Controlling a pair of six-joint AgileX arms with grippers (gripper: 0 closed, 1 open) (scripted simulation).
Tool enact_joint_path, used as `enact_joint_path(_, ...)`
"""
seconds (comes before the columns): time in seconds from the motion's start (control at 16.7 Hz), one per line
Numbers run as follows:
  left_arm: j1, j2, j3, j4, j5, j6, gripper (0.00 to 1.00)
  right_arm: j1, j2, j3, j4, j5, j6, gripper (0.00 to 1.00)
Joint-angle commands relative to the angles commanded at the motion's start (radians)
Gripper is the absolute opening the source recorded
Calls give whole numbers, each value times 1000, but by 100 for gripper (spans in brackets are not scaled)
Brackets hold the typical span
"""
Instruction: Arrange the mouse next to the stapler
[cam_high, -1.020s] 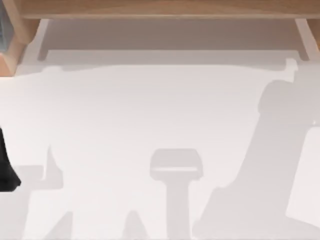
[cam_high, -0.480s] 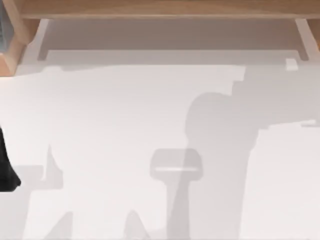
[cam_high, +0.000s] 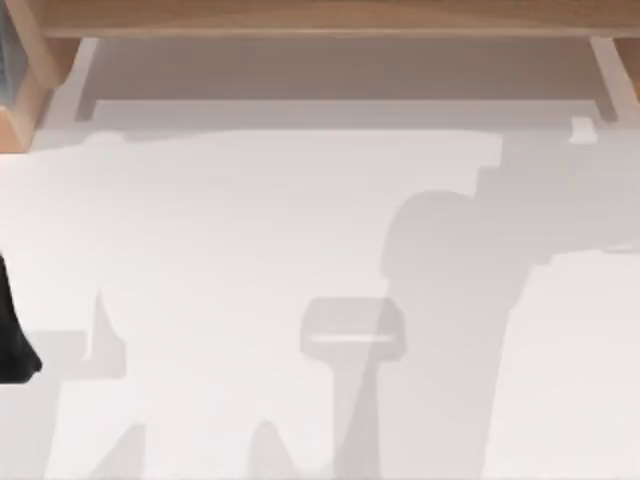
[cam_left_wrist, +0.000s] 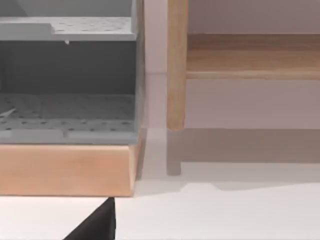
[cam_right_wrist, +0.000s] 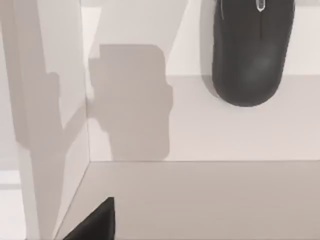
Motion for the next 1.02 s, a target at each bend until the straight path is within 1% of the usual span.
enact_joint_path(0.3, 0, 0, 0, 0, 0, 0, 100, -13, 187, -51, 236, 1, -15, 100)
enact_joint_path(0.42, 0, 0, 0, 0, 0, 0, 100, -8, 219, -52, 270, 1, -11, 100)
enact_joint_path(0.66, 0, 0, 0, 0, 0, 0, 100, -8, 221, -52, 272, 1, -11, 100)
enact_joint_path(1.02, 0, 0, 0, 0, 0, 0, 100, -8, 221, -52, 272, 1, -11, 55)
